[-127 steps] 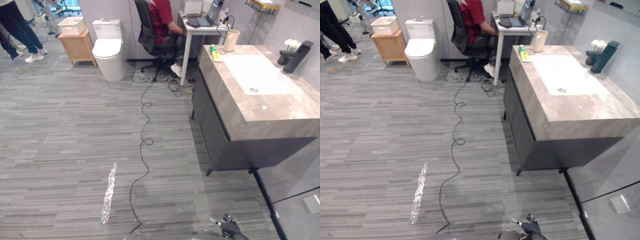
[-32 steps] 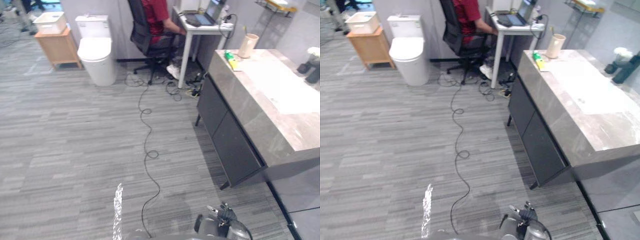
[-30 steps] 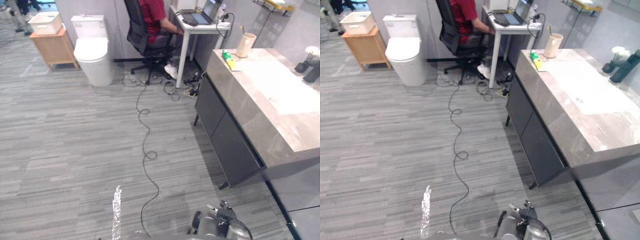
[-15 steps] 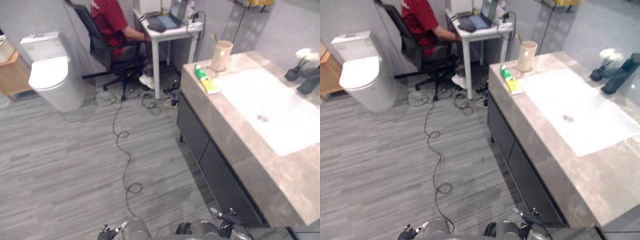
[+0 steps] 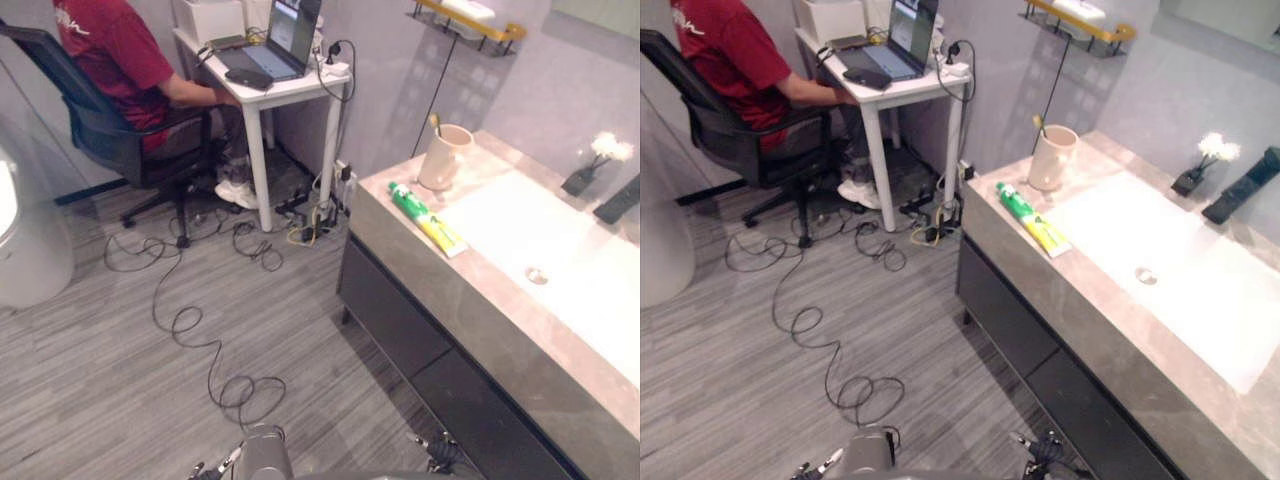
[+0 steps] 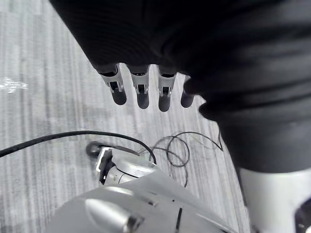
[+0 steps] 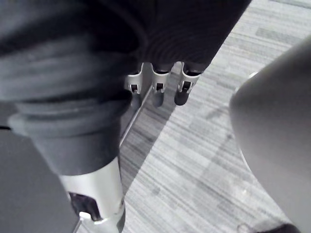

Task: Organize washtable

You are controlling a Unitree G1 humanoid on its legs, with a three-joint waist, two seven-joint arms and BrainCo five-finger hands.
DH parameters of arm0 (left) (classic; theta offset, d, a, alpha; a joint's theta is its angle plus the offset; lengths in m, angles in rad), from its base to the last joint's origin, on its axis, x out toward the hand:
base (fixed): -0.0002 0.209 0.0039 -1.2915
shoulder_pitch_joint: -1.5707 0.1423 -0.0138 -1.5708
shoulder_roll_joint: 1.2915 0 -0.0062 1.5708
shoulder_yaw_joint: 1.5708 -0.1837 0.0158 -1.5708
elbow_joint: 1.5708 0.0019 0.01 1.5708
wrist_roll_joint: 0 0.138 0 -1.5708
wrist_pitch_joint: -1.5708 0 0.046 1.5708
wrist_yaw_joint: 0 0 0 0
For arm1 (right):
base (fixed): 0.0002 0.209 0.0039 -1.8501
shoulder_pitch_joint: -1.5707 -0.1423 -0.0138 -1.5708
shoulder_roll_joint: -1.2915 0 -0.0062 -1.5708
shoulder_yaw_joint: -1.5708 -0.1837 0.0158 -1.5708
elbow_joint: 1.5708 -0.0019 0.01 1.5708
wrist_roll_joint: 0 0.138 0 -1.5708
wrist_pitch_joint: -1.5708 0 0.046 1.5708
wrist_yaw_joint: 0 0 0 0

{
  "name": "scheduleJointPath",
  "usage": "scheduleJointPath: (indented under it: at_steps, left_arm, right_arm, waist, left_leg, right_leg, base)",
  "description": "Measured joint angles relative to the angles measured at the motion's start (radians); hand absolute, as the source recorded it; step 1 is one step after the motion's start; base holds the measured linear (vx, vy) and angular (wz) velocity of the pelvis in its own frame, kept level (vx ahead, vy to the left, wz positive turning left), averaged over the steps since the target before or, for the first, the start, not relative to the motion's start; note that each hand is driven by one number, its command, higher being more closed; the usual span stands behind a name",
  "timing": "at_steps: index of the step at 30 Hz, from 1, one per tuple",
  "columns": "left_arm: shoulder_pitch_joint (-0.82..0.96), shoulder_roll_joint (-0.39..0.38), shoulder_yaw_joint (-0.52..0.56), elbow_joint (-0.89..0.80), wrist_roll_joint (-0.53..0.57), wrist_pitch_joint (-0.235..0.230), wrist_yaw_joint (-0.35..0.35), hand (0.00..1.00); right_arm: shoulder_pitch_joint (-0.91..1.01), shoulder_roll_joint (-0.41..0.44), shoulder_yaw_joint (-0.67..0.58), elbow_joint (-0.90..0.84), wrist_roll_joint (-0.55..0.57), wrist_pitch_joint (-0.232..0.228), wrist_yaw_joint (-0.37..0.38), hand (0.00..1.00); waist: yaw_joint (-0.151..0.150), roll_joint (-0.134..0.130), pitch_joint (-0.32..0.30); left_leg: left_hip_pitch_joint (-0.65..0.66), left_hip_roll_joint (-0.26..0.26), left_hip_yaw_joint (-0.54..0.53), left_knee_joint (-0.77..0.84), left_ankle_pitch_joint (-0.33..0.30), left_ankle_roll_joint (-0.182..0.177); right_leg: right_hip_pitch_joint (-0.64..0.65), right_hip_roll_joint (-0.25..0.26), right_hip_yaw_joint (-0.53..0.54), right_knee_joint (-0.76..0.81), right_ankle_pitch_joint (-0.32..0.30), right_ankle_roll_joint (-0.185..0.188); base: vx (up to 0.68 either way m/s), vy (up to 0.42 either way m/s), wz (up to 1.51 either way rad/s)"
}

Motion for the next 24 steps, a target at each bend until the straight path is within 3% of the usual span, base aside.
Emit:
scheduleJointPath:
  at_steps: [1,2,3,4,6,9,12,13,14,15,16,18,19,20,22,24]
  left_arm:
    - [-0.004,0.007,-0.014,0.01,0.001,0.001,0.0,0.0]
    - [-0.01,0.017,-0.036,0.023,0.001,0.005,0.0,0.0]
    - [-0.011,0.022,-0.046,0.027,0.001,0.009,0.001,0.0]
    - [-0.013,0.024,-0.046,0.028,0.001,0.011,0.001,0.0]
    - [-0.019,0.026,-0.059,0.027,0.001,0.016,0.006,0.0]
    - [-0.046,0.026,-0.093,0.027,0.0,0.015,0.018,0.0]
    - [-0.093,0.003,-0.131,0.028,0.001,0.015,0.019,0.0]
    - [-0.099,-0.002,-0.134,0.028,0.001,0.015,0.019,0.0]
    - [-0.105,-0.019,-0.133,0.031,0.001,0.016,0.018,0.0]
    - [-0.108,-0.032,-0.136,0.032,0.001,0.015,0.017,0.0]
    - [-0.123,-0.052,-0.146,0.03,0.004,0.015,0.015,0.0]
    - [-0.132,-0.059,-0.153,0.027,0.007,0.015,0.012,0.0]
    - [-0.133,-0.057,-0.12,0.02,0.009,0.015,0.006,0.0]
    - [-0.125,-0.057,-0.097,0.016,0.011,0.015,0.003,0.0]
    - [-0.098,-0.061,-0.066,-0.018,0.004,0.013,-0.003,0.0]
    - [-0.093,-0.052,-0.054,-0.029,0.009,0.011,0.0,0.0]
  right_arm:
    - [-0.001,-0.001,-0.008,0.0,-0.001,0.0,0.001,0.0]
    - [-0.001,-0.006,-0.023,0.001,-0.002,0.0,0.003,0.0]
    - [-0.009,-0.013,-0.023,0.003,-0.003,0.0,0.005,0.0]
    - [-0.015,-0.018,-0.023,0.003,-0.003,0.0,0.006,0.0]
    - [-0.015,-0.038,-0.013,0.007,-0.01,0.0,0.006,0.0]
    - [-0.027,-0.039,-0.008,-0.008,-0.011,-0.001,0.005,0.0]
    - [-0.031,-0.041,0.019,-0.014,-0.017,0.001,-0.001,0.0]
    - [-0.03,-0.041,0.02,-0.016,-0.018,0.002,-0.002,0.0]
    - [-0.03,-0.051,0.019,-0.024,-0.017,0.003,-0.002,0.0]
    - [-0.03,-0.056,0.02,-0.03,-0.019,0.004,-0.002,0.0]
    - [-0.027,-0.06,0.014,-0.049,-0.018,0.004,-0.003,0.0]
    - [-0.026,-0.072,0.006,-0.055,-0.018,0.007,-0.002,0.0]
    - [-0.025,-0.07,-0.003,-0.056,-0.013,0.007,-0.003,0.0]
    - [-0.024,-0.068,-0.003,-0.056,-0.007,0.008,-0.005,0.0]
    - [-0.021,-0.067,-0.026,-0.042,0.031,0.049,-0.035,0.0]
    - [-0.032,-0.069,-0.027,-0.034,0.067,0.08,-0.054,0.0]
  waist:
    - [-0.002,0.0,0.0]
    - [-0.01,0.005,0.003]
    - [-0.024,0.01,0.005]
    - [-0.029,0.011,0.006]
    - [-0.032,0.029,0.005]
    - [-0.047,0.038,0.007]
    - [-0.053,0.037,0.01]
    - [-0.053,0.035,0.013]
    - [-0.055,0.048,0.021]
    - [-0.055,0.055,0.021]
    - [-0.057,0.084,0.021]
    - [-0.057,0.103,0.017]
    - [-0.066,0.113,0.027]
    - [-0.069,0.12,0.033]
    - [-0.049,0.121,0.04]
    - [-0.05,0.118,0.041]
  left_leg:
    - [0.022,-0.007,0.019,0.001,-0.016,0.013]
    - [0.072,-0.015,0.064,-0.012,-0.038,0.037]
    - [0.13,-0.018,0.113,-0.044,-0.048,0.053]
    - [0.162,-0.02,0.138,-0.069,-0.049,0.055]
    - [0.284,-0.02,0.232,-0.169,-0.047,0.056]
    - [0.358,-0.027,0.305,-0.237,-0.049,0.055]
    - [0.431,-0.045,0.369,-0.305,-0.051,0.034]
    - [0.441,-0.052,0.377,-0.314,-0.058,0.02]
    - [0.471,-0.052,0.371,-0.331,-0.074,0.005]
    - [0.481,-0.05,0.37,-0.347,-0.074,0.005]
    - [0.496,-0.048,0.365,-0.373,-0.074,0.005]
    - [0.468,-0.022,0.301,-0.262,-0.06,-0.017]
    - [0.349,0.051,0.187,0.038,0.001,-0.039]
    - [0.277,0.088,0.123,0.207,0.094,-0.048]
    - [0.179,0.152,0.082,0.468,0.191,-0.08]
    - [0.1,0.151,0.088,0.54,0.174,-0.055]
  right_leg:
    - [-0.041,-0.013,0.015,0.077,0.035,-0.042]
    - [-0.117,-0.04,0.029,0.219,0.139,-0.098]
    - [-0.185,-0.053,0.027,0.336,0.17,-0.097]
    - [-0.221,-0.055,0.012,0.392,0.165,-0.099]
    - [-0.318,-0.044,-0.134,0.495,0.115,-0.106]
    - [-0.371,-0.007,-0.291,0.383,0.054,-0.083]
    - [-0.347,0.012,-0.531,0.045,0.067,-0.086]
    - [-0.337,0.018,-0.552,-0.015,0.085,-0.09]
    - [-0.317,0.035,-0.552,-0.021,0.108,-0.169]
    - [-0.314,0.041,-0.554,-0.015,0.092,-0.164]
    - [-0.319,0.046,-0.549,0.011,0.05,-0.16]
    - [-0.309,0.065,-0.555,0.026,0.004,-0.156]
    - [-0.264,0.088,-0.571,0.025,-0.027,-0.154]
    - [-0.229,0.107,-0.569,0.025,-0.047,-0.152]
    - [-0.175,0.144,-0.528,0.021,-0.078,-0.169]
    - [-0.14,0.149,-0.487,-0.013,-0.08,-0.163]
  base:
    - [0.32,0.458,-0.54]
    - [0.3,0.41,-0.62]
    - [0.32,0.428,-0.7]
    - [0.29,0.35,-0.91]
    - [0.19,0.224,-1.04]
    - [0.17,0.071,-0.78]
    - [0.22,-0.011,-0.49]
    - [0.33,-0.053,-0.36]
    - [0.35,-0.053,-0.22]
    - [0.3,-0.044,-0.11]
    - [0.32,-0.046,-0.01]
    - [0.39,-0.117,0.01]
    - [0.37,-0.167,-0.05]
    - [0.36,-0.159,-0.15]
    - [0.35,0.012,-0.72]
    - [0.28,0.09,-0.76]
